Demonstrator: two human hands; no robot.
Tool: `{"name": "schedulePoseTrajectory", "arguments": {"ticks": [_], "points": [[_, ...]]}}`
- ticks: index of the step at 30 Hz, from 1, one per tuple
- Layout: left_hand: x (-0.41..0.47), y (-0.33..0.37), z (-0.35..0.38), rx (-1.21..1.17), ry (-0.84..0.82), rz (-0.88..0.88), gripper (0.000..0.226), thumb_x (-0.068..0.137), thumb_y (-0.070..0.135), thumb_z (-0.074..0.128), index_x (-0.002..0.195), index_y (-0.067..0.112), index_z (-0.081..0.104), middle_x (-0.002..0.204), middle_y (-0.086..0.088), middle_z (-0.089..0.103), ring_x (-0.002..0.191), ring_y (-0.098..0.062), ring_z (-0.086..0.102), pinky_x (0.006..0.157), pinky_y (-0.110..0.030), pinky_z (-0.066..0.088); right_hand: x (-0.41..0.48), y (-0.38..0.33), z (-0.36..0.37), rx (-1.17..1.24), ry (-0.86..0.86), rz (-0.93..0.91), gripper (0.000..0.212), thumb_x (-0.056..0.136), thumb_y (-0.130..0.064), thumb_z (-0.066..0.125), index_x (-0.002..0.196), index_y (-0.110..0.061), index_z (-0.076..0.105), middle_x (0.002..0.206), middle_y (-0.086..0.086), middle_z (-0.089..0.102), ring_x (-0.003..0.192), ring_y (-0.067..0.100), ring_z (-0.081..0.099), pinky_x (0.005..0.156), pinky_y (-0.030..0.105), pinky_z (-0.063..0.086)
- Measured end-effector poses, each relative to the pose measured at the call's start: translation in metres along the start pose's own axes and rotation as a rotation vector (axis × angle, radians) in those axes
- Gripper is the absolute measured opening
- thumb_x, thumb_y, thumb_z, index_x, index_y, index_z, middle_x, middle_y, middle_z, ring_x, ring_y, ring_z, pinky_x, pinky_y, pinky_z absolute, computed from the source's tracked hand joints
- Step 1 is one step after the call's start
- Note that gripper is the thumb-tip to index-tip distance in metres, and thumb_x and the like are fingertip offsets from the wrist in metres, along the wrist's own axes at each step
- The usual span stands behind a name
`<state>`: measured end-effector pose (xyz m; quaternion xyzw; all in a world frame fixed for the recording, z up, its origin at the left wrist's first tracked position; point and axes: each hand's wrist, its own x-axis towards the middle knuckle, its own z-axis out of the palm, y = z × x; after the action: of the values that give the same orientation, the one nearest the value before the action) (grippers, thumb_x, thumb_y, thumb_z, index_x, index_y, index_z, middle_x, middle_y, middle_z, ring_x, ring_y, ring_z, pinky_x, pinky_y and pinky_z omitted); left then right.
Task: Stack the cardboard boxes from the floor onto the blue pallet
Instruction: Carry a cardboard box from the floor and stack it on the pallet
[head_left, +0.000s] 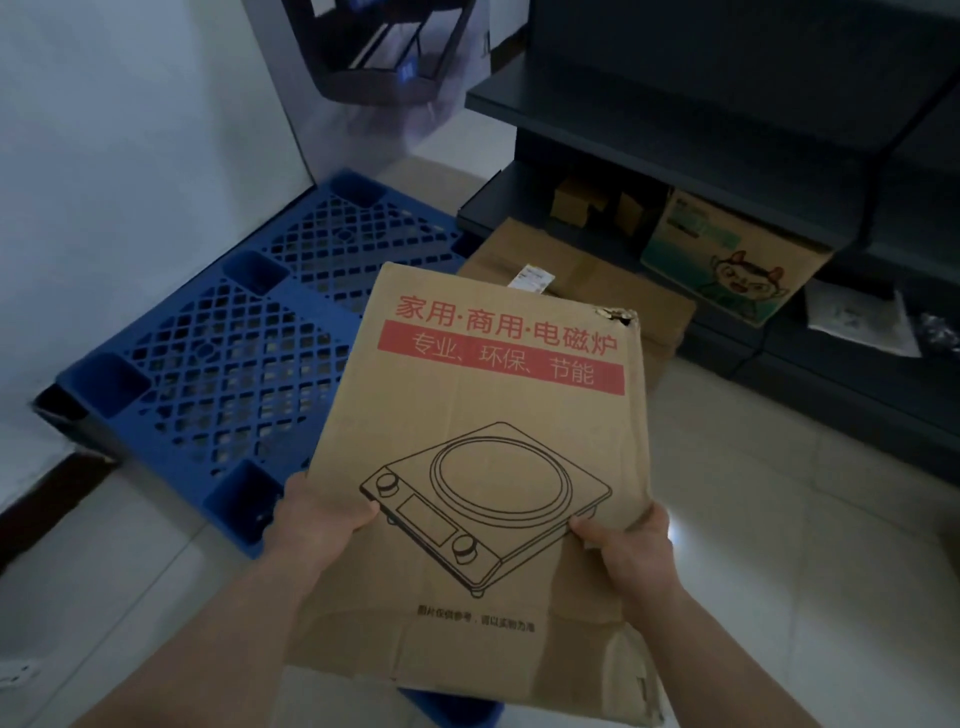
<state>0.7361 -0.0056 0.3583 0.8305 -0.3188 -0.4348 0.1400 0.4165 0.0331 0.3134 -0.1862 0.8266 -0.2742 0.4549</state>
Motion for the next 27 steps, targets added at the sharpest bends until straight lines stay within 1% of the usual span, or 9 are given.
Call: {"name": "schedulePoseTrajectory", "arguments": {"ticks": [4, 7, 10, 13, 19, 22, 24, 26, 27], "points": [[0.04, 0.006, -0.008, 0.017, 0.003, -0.011, 0.089, 0.054, 0.047, 0.083, 0.129, 0.02, 0.044, 0.112, -0.007, 0.059, 0.102, -0.031, 0.057, 0.091, -0.048, 0.05, 0.019, -0.014, 0.035, -0.041, 0.0, 0.018, 0.106, 0.03, -0.059, 0.08, 0.122, -0.033, 0.035, 0.11, 0.007, 0.061, 0.103, 0.033, 0.058, 0.089, 0.051, 0.052], [0.075, 0.009, -0.012, 0.032, -0.017, -0.014, 0.087, 0.064, 0.039, 0.084, 0.135, 0.017, 0.039, 0.122, -0.01, 0.055, 0.11, -0.032, 0.054, 0.094, -0.047, 0.048, 0.027, -0.021, 0.062, -0.058, 0.011, 0.048, 0.103, 0.032, -0.059, 0.079, 0.121, -0.033, 0.034, 0.111, 0.007, 0.059, 0.104, 0.033, 0.057, 0.088, 0.052, 0.052], [0.111, 0.015, -0.019, 0.11, -0.032, -0.002, 0.089, 0.063, 0.045, 0.082, 0.137, 0.019, 0.041, 0.13, -0.012, 0.048, 0.117, -0.035, 0.047, 0.098, -0.048, 0.044, 0.036, -0.026, 0.091, -0.058, 0.029, 0.071, 0.103, 0.031, -0.06, 0.08, 0.121, -0.033, 0.037, 0.11, 0.008, 0.061, 0.101, 0.034, 0.059, 0.086, 0.053, 0.053], [0.152, 0.019, -0.028, 0.151, -0.072, 0.025, 0.095, 0.052, 0.053, 0.079, 0.134, 0.021, 0.045, 0.128, -0.01, 0.051, 0.111, -0.033, 0.052, 0.096, -0.05, 0.047, 0.041, -0.028, 0.124, -0.033, 0.048, 0.102, 0.103, 0.032, -0.059, 0.079, 0.122, -0.032, 0.037, 0.111, 0.007, 0.06, 0.102, 0.033, 0.059, 0.087, 0.054, 0.052], [0.224, 0.016, -0.035, 0.174, -0.098, 0.077, 0.083, 0.069, 0.032, 0.082, 0.138, 0.021, 0.037, 0.133, -0.012, 0.045, 0.117, -0.034, 0.048, 0.099, -0.046, 0.044, 0.059, -0.012, 0.192, 0.026, 0.081, 0.192, 0.121, 0.027, -0.061, 0.079, 0.134, -0.035, 0.03, 0.127, 0.008, 0.052, 0.112, 0.036, 0.054, 0.094, 0.058, 0.048], [0.252, 0.008, -0.032, 0.195, -0.125, 0.101, 0.083, 0.066, 0.035, 0.082, 0.135, 0.025, 0.038, 0.129, -0.01, 0.049, 0.115, -0.033, 0.05, 0.098, -0.05, 0.045, 0.046, -0.022, 0.212, 0.025, 0.122, 0.214, 0.109, 0.044, -0.048, 0.084, 0.137, -0.029, 0.03, 0.133, 0.01, 0.044, 0.118, 0.038, 0.047, 0.097, 0.059, 0.045], [0.271, 0.002, -0.028, 0.223, -0.149, 0.101, 0.086, 0.058, 0.045, 0.08, 0.133, 0.03, 0.04, 0.129, -0.006, 0.052, 0.114, -0.032, 0.051, 0.097, -0.051, 0.046, 0.052, -0.015, 0.224, 0.015, 0.128, 0.225, 0.102, 0.058, -0.04, 0.086, 0.141, -0.023, 0.029, 0.139, 0.01, 0.037, 0.124, 0.038, 0.042, 0.1, 0.06, 0.042], [0.289, -0.003, -0.021, 0.28, -0.153, 0.108, 0.091, 0.05, 0.055, 0.076, 0.131, 0.034, 0.04, 0.128, -0.004, 0.054, 0.114, -0.032, 0.052, 0.097, -0.052, 0.046, 0.059, -0.006, 0.235, 0.021, 0.138, 0.234, 0.102, 0.062, -0.038, 0.085, 0.144, -0.021, 0.027, 0.141, 0.01, 0.033, 0.126, 0.038, 0.039, 0.101, 0.059, 0.041], [0.297, -0.004, -0.018, 0.297, -0.15, 0.109, 0.09, 0.051, 0.056, 0.075, 0.132, 0.035, 0.039, 0.129, -0.004, 0.053, 0.116, -0.033, 0.051, 0.098, -0.052, 0.045, 0.062, -0.003, 0.24, 0.032, 0.142, 0.226, 0.101, 0.064, -0.038, 0.085, 0.144, -0.021, 0.026, 0.141, 0.01, 0.032, 0.126, 0.038, 0.038, 0.102, 0.059, 0.04]]}}
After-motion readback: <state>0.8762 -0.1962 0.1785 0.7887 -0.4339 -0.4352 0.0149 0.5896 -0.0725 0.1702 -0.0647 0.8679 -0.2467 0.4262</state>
